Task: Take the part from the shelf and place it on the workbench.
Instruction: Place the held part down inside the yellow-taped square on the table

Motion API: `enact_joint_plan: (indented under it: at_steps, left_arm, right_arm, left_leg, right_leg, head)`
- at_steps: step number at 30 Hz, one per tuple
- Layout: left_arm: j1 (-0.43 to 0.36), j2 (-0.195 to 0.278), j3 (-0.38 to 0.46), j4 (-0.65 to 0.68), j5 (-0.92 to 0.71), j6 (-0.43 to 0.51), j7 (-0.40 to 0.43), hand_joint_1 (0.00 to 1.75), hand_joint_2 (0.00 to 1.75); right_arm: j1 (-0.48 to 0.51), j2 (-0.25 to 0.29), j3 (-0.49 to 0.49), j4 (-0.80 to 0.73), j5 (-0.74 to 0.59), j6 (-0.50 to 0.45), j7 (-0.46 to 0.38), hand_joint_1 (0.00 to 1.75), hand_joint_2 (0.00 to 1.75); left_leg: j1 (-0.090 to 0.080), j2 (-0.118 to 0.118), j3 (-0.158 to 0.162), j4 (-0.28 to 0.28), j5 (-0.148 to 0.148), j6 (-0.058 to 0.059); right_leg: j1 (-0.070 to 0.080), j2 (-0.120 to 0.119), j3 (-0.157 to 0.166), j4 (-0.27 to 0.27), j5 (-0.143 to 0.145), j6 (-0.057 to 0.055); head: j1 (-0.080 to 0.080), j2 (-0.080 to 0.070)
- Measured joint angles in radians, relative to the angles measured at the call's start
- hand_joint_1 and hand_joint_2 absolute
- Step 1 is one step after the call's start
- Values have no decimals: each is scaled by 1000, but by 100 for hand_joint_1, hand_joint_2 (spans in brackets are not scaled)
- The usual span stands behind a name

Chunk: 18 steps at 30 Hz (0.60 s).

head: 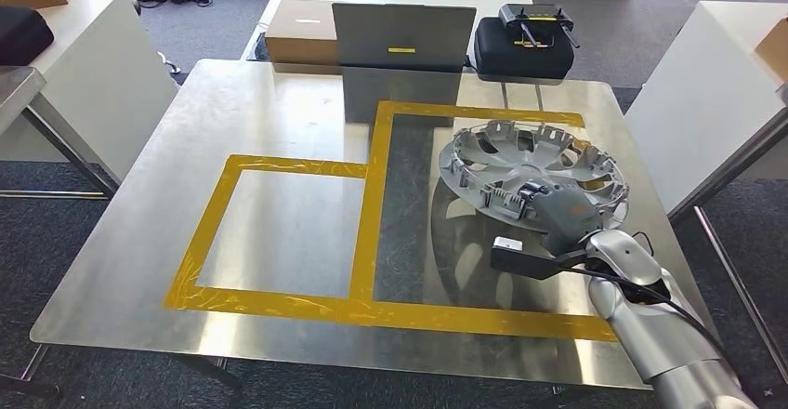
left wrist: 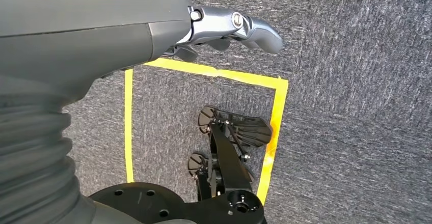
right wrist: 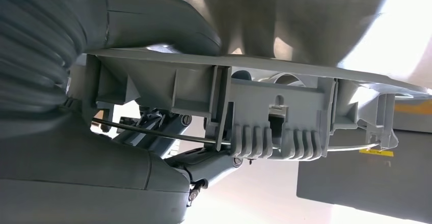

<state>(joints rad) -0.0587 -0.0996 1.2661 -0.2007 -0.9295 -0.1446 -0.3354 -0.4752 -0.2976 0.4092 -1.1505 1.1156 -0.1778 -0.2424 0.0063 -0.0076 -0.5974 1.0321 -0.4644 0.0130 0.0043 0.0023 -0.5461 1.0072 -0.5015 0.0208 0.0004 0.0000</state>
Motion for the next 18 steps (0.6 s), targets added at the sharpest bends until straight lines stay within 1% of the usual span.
enact_joint_plan:
  at_steps: [7, 11, 14, 18]
  left_arm:
    - [0, 4, 0, 0, -7, 0, -7, 0, 175]
    - [0, 7, -1, 0, -16, 0, -8, 0, 175]
    - [0, 8, -1, 0, -16, 0, -6, 0, 175]
    - [0, 8, -1, 0, -17, 4, -4, 0, 0]
  right_arm:
    - [-42, 25, 19, 70, -16, -3, -2, 175, 175]
    - [-48, 30, 27, 96, -25, -9, -1, 0, 0]
    - [-47, 34, 34, 113, -28, -10, 2, 0, 0]
    - [-48, 44, 42, 128, -29, -11, 1, 0, 0]
  left_leg:
    - [0, 0, 0, 0, 0, 0]
    - [0, 0, 1, 0, 0, 0]
    - [0, 0, 1, 0, 0, 0]
    - [0, 0, 1, 0, 0, 0]
  right_leg:
    - [0, 0, 0, 0, 0, 0]
    - [0, 0, 0, 0, 0, 0]
    - [0, 0, 0, 0, 0, 0]
    - [0, 0, 0, 0, 0, 0]
  head:
    - [0, 0]
    - [0, 0]
    - [0, 0]
    - [0, 0]
